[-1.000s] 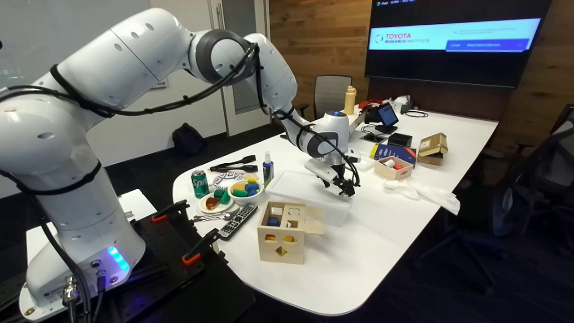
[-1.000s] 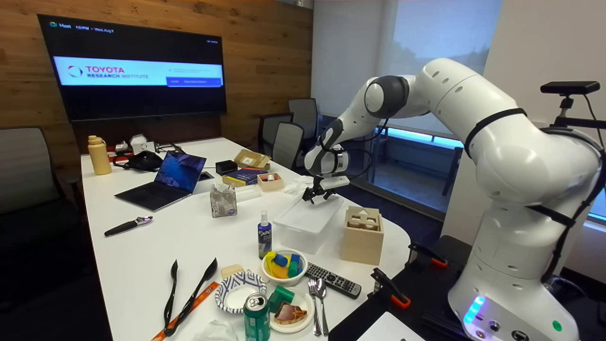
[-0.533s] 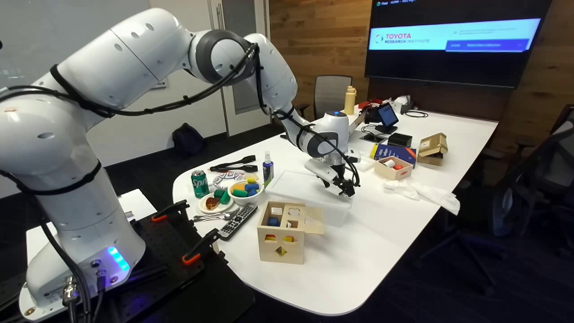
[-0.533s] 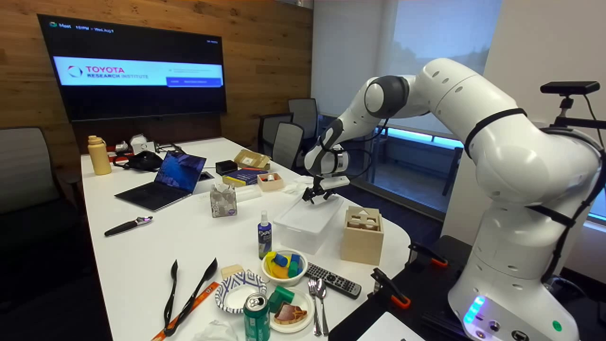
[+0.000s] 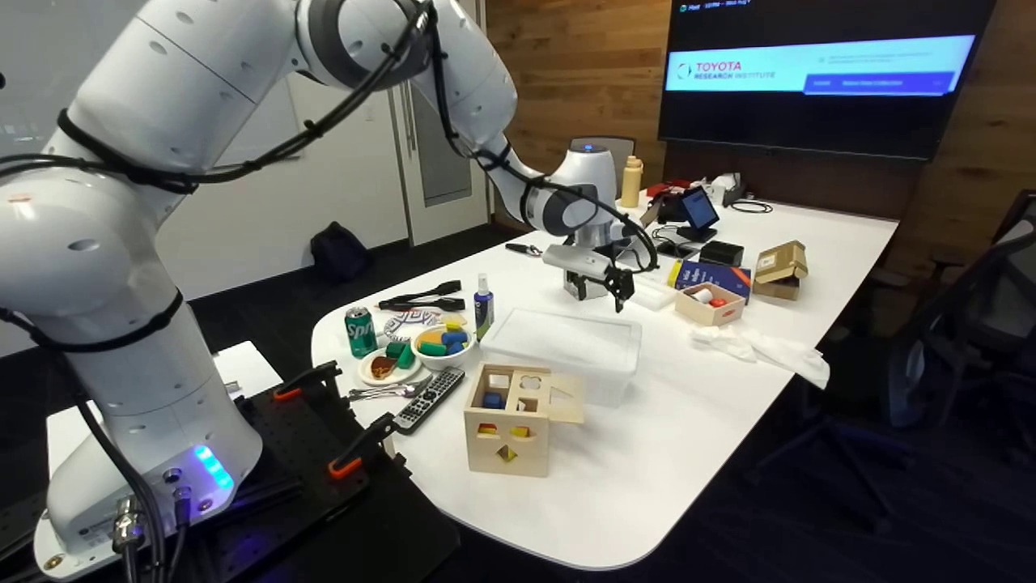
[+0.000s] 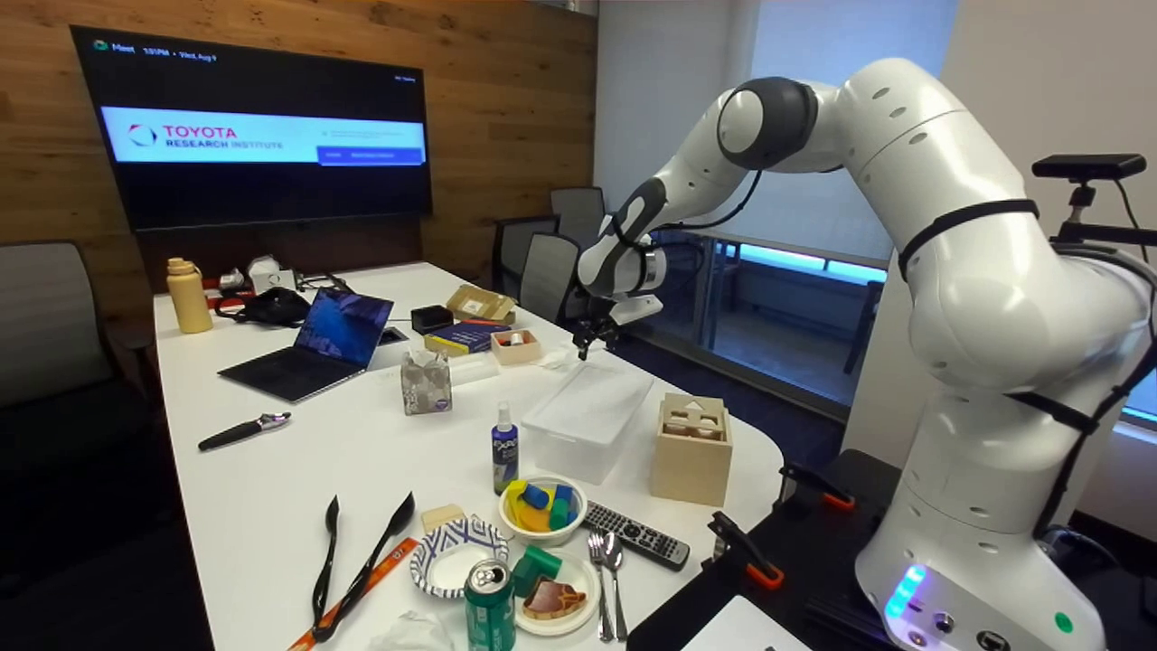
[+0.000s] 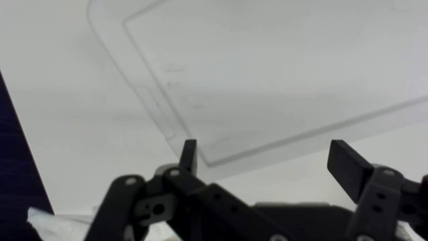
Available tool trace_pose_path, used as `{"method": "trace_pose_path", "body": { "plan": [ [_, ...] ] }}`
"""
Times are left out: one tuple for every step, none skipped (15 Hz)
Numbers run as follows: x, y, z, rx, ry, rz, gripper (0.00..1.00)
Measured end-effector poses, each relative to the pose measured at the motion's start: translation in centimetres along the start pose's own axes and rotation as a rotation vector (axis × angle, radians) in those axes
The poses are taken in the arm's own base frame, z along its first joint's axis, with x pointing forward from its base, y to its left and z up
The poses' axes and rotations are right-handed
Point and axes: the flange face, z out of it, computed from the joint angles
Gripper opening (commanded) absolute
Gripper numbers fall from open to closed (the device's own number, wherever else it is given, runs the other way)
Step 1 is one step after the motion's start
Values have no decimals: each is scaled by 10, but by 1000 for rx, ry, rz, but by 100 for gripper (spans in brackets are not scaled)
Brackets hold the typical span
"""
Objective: Close the big lunchbox
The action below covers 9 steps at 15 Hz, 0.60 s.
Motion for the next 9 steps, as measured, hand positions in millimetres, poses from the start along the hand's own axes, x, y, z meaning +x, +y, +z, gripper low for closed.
{"method": "trace_pose_path", "body": {
  "plan": [
    [3, -5, -20, 0, 16, -17, 100],
    [5, -9, -41, 1, 33, -25, 100],
    [6, -14, -62, 2, 49, -32, 100],
    [6, -19, -82, 4, 59, -38, 100],
    [6, -24, -103, 7, 61, -45, 100],
    [4, -30, -124, 12, 59, -51, 100],
    [2, -36, -145, 20, 48, -55, 100],
    [-1, -41, -166, 32, 30, -56, 100],
    [-6, -47, -188, 47, 7, -56, 100]
  ]
}}
